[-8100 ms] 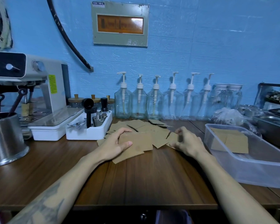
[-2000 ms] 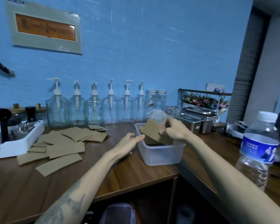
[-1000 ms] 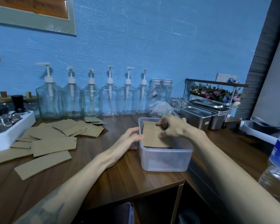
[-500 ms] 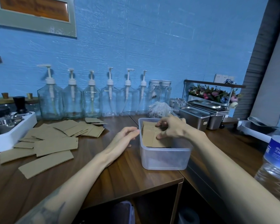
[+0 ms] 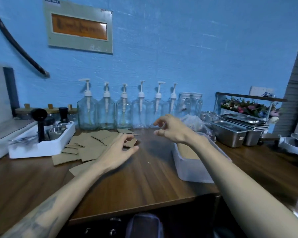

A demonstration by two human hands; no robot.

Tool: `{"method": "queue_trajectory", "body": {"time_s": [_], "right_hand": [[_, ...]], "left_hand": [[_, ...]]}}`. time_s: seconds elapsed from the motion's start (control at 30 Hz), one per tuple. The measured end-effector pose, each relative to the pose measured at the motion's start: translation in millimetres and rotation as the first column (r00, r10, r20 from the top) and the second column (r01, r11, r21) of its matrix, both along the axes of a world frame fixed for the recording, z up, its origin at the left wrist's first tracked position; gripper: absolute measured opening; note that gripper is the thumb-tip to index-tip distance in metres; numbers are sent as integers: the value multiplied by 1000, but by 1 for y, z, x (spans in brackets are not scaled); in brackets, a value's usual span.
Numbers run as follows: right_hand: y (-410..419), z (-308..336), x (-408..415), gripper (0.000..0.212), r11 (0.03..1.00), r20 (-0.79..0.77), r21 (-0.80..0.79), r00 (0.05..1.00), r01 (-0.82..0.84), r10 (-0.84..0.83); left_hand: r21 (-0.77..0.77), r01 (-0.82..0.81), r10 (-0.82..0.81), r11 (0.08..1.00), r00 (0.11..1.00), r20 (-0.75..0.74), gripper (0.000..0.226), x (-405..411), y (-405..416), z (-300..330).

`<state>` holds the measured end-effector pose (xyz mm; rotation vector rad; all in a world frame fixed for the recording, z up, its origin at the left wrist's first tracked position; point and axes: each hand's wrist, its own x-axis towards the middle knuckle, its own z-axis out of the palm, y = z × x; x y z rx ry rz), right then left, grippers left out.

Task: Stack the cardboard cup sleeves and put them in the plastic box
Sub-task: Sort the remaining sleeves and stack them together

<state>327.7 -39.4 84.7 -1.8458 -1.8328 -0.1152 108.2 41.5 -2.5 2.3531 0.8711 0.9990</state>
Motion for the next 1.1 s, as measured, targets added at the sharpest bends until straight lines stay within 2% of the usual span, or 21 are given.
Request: {"method": "queue_trajectory", "body": {"time_s": [0.27,0.47,0.63,0.7,0.87,1.0,1.1], "right_hand": [[54,-52,-92,39,978,-26,-122,986,-168,167],[93,-79,-129,54,950,2,-202,970,-239,245],[108,-95,-133,63,937,44,-269,969,-223,243],[109,-96,-131,61,938,35,-253,966,-238,254],[108,-92,-125,58,945,32,-191,961,-264,275],[105,-92,-119,59,932,-20,-219,957,-287,290],[105,-97,-111,60,943,0,-208,964,-259,264]], "left_hand": [[87,-215,227,973,961,-161,51,-105,34,4],[159,-262,299,952,911,-285,57,-142,59,-14],[191,-235,293,953,875,-386,64,-150,70,-26],[188,-226,284,956,876,-389,66,-150,71,-28],[173,-209,257,963,904,-342,55,-147,71,-29],[151,-213,250,965,919,-304,56,-144,72,-28],[147,-210,246,967,923,-297,56,-141,75,-29]]}}
